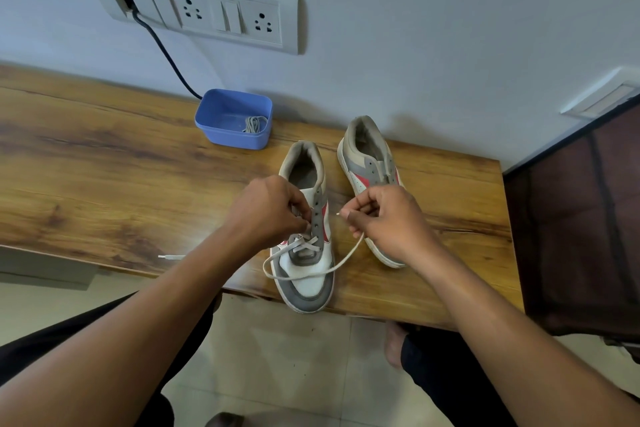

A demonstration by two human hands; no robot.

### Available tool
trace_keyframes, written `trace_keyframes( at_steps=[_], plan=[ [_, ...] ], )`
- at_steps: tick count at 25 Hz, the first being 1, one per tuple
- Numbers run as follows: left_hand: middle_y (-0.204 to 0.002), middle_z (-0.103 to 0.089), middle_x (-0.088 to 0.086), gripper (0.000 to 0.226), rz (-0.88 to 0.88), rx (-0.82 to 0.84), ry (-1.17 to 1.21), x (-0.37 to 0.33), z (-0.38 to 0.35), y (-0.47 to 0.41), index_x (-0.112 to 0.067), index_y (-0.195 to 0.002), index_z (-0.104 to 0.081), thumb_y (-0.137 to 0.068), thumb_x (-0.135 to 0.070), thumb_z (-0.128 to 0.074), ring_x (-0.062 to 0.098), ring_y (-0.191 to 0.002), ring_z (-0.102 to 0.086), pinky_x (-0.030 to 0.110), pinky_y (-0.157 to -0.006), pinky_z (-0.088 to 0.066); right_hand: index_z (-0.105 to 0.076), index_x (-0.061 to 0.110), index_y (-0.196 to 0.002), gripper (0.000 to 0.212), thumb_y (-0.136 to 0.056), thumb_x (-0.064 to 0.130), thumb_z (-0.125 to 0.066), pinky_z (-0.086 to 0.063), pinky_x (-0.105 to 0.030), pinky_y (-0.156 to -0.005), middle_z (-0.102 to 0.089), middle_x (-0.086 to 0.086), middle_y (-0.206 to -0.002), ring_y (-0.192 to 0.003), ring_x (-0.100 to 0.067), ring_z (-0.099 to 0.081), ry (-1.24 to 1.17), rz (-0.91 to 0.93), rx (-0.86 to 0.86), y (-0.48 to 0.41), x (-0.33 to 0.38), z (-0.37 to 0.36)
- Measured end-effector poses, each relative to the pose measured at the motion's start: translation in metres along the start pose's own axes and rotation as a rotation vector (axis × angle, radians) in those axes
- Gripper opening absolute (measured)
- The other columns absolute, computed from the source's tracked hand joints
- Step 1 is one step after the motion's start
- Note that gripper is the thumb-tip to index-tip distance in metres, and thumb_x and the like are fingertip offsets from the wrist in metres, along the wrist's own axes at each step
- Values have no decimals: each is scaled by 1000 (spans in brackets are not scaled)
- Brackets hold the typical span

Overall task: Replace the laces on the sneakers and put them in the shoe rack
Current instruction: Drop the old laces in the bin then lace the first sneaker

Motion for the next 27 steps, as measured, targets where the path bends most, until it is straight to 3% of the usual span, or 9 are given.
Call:
trace_keyframes(
  at_steps=[5,11,18,23,27],
  plan=[
    [-50,-59,-16,7,19,44,31,3,-5,-4,-24,-81,-80,-78,-22,-86,3,-52,-63,12,-48,-40,-72,24,-86,12,-96,16,-75,-63,-37,-75,-74,5,-76,-69,-8,-71,26,87,42,7,4,-24],
    [-53,-62,-14,8,14,46,56,4,-7,-4,-24,-81,-80,-78,-21,-86,6,-56,-68,17,-51,-46,-74,21,-91,5,-96,19,-75,-56,-26,-70,-71,10,-78,-75,-5,-69,9,94,-47,9,2,-38],
    [-61,-69,-10,8,-3,71,133,7,-10,-4,-21,-80,-80,-78,-17,-86,7,-57,-69,22,-57,-55,-74,18,-90,5,-94,21,-75,-57,-36,-71,-71,9,-83,-77,-9,-66,219,229,-199,19,15,-45],
    [-60,-71,-7,8,-6,101,178,11,-14,-7,-18,-78,-79,-78,-15,-86,8,-56,-69,22,-58,-56,-80,24,-78,11,-83,19,-88,-57,-28,-68,-74,12,-71,-69,-3,-69,-77,24,-157,9,-5,-37],
    [-55,-68,-13,8,0,143,187,11,-16,-9,-18,-77,-78,-79,-18,-86,2,-52,-63,17,-55,-48,-80,26,-74,15,-77,18,-92,-60,-31,-69,-75,14,-69,-66,-3,-70,-81,47,-139,10,1,-36]
  ],
)
Point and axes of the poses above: each hand's wrist, its own y-axis away from the middle knuckle, its own z-axis out of the back of the hand, x = y × z, the point moved 9 cm from there along -y, towards the middle knuckle
